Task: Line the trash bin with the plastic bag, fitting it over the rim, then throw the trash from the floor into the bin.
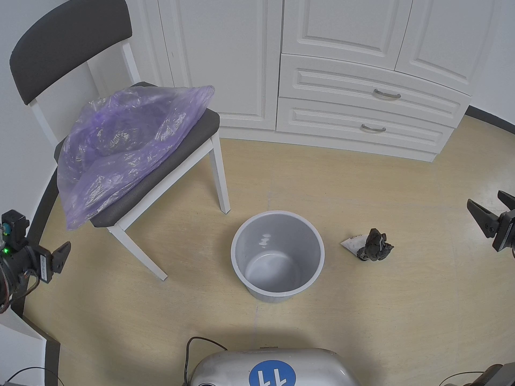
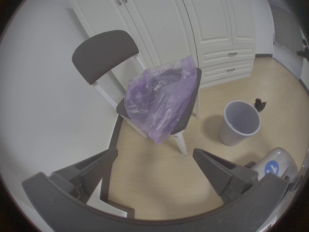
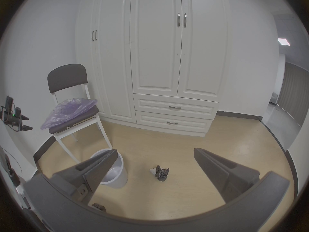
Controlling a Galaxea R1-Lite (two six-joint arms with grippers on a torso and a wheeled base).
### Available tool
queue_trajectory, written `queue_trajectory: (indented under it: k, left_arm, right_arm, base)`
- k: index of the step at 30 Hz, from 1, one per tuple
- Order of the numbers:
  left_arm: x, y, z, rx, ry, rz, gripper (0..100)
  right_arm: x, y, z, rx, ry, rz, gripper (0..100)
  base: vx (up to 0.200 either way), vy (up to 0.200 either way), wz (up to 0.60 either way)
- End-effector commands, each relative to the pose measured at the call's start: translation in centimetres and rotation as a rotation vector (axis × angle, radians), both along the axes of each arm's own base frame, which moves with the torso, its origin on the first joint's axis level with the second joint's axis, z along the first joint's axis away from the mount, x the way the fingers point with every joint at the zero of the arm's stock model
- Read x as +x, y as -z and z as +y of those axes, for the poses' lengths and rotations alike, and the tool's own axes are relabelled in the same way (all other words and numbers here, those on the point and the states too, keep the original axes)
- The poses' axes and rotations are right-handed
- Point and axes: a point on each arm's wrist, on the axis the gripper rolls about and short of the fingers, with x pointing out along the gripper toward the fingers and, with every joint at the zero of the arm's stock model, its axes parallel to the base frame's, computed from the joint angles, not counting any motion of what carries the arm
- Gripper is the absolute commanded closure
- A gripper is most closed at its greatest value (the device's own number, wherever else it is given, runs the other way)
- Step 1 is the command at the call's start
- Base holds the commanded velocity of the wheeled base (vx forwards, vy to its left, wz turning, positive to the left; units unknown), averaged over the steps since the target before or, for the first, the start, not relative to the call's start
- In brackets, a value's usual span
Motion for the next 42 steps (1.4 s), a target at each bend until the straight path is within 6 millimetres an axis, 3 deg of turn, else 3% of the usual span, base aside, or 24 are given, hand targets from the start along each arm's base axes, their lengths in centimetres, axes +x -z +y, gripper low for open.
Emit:
queue_trajectory:
  k: [1, 13, 18, 31, 36, 42]
  left_arm:
    - [6.0, 1.7, 1.0, 0.04, -0.021, 0.091, 0]
    - [11.0, 2.3, 0.7, 0.075, -0.066, -0.027, 0]
    - [11.2, 2.8, -0.3, 0.076, -0.034, -0.017, 0]
    - [11.1, 1.9, -1.8, 0.083, -0.008, -0.057, 0]
    - [12.8, 2.4, -1.5, 0.095, -0.053, -0.038, 0]
    - [13.7, 1.0, -1.2, 0.092, -0.084, -0.099, 0]
  right_arm:
    - [0.8, 0.5, 0.1, -0.002, -0.005, 0.019, 0]
    - [1.7, 0.3, -0.8, 0.018, 0.061, 0.028, 0]
    - [1.7, 0.0, -1.3, 0.026, 0.095, 0.017, 0]
    - [2.3, 0.1, -1.6, 0.03, 0.114, 0.034, 0]
    - [2.4, 0.2, -1.6, 0.032, 0.116, 0.038, 0]
    - [2.4, 0.2, -1.6, 0.032, 0.116, 0.037, 0]
  base:
    - [0.0, 0.0, 0.0]
    - [0.0, 0.0, 0.0]
    - [0.0, 0.0, 0.0]
    - [0.0, 0.0, 0.0]
    - [0.0, 0.0, 0.0]
    - [0.0, 0.0, 0.0]
